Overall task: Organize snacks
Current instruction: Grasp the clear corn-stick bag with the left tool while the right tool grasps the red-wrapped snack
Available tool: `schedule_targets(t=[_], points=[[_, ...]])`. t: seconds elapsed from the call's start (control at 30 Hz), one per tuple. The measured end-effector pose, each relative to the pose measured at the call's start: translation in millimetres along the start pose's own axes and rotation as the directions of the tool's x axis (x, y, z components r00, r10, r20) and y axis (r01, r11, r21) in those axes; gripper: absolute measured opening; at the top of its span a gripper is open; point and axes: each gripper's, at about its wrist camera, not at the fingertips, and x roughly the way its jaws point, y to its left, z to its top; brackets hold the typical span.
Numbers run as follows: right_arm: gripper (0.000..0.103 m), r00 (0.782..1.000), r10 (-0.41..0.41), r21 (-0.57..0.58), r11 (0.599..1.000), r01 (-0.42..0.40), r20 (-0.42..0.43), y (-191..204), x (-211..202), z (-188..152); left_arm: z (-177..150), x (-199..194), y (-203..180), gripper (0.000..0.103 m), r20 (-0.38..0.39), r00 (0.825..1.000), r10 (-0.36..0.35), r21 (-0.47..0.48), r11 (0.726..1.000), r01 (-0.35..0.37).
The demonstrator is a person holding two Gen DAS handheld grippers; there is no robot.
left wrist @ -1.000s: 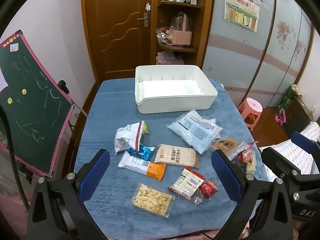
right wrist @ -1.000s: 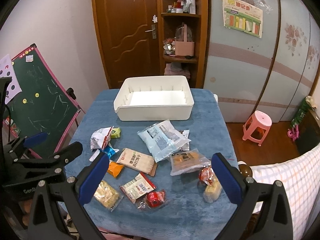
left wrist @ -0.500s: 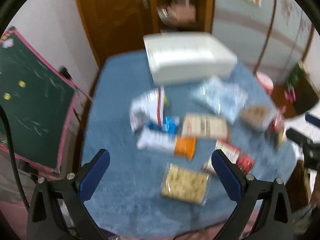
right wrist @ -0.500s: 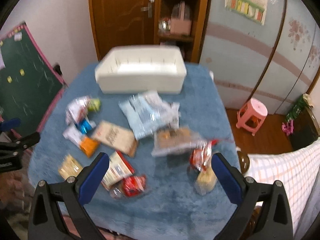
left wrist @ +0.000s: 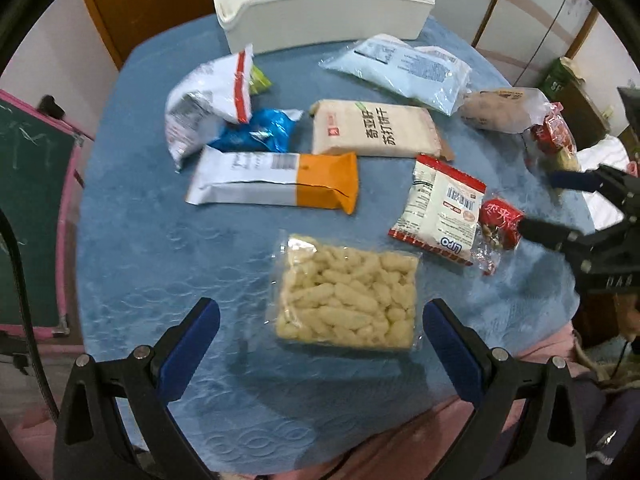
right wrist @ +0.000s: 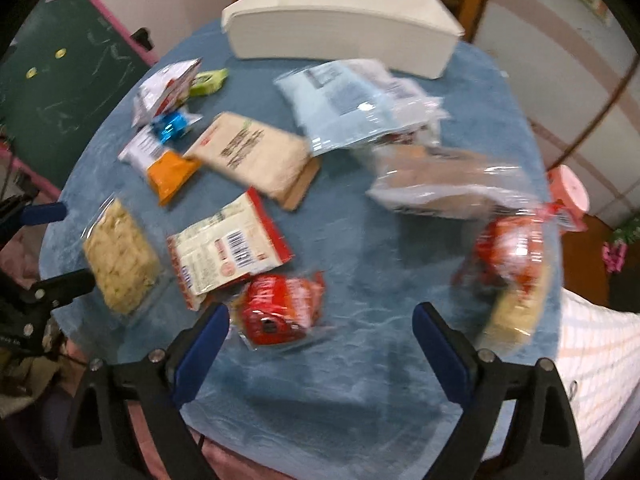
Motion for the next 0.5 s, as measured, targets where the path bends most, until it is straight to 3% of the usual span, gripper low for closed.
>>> schedule_targets(t=[0.27, 0.33, 0.5], points=[[0.094, 0.996, 0.051, -0.011, 0.999, -0.052, -0.077, 3.8, 33.9, -2.6, 6.2, 43.0, -4.2, 0.101, -0.125, 0.988, -0.091, -0.024, 0.996, 0.088], [0.094, 0.994, 0.073, 0.005, 0.997, -0.072, -0.076, 1.5, 35.9, -2.3, 7.4, 54.6, -4.5, 0.101, -0.155, 0.985, -0.081, -0.032, 0.997, 0.077], [0.094, 0.989, 0.121, 0.037, 0.992, -0.119, -0.082, -6.5, 39.3, -2.7, 11.1, 61.6, -15.8, 0.103, -0.14, 0.989, -0.047, -0.008, 0.999, 0.046]])
